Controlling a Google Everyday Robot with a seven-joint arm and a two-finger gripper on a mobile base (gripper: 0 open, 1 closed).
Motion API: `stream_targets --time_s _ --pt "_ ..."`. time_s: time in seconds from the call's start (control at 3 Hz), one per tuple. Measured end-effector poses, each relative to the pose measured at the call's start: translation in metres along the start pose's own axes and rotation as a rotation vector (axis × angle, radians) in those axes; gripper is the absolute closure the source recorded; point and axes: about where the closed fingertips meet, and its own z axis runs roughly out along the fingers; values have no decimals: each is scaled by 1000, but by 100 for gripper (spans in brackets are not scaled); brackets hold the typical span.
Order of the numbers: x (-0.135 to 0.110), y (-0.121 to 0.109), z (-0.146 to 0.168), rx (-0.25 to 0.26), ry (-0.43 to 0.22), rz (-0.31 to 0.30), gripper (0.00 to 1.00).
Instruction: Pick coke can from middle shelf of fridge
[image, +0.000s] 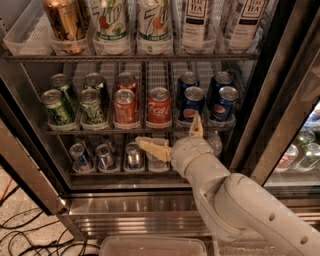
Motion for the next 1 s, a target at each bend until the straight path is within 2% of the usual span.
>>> stream_targets --time_s 0.33,0.67,1.0 --pt "0 0 0 0 0 0 18" --pt "0 0 0 0 -1 0 31" --pt "-1 -1 4 3 -4 -5 29"
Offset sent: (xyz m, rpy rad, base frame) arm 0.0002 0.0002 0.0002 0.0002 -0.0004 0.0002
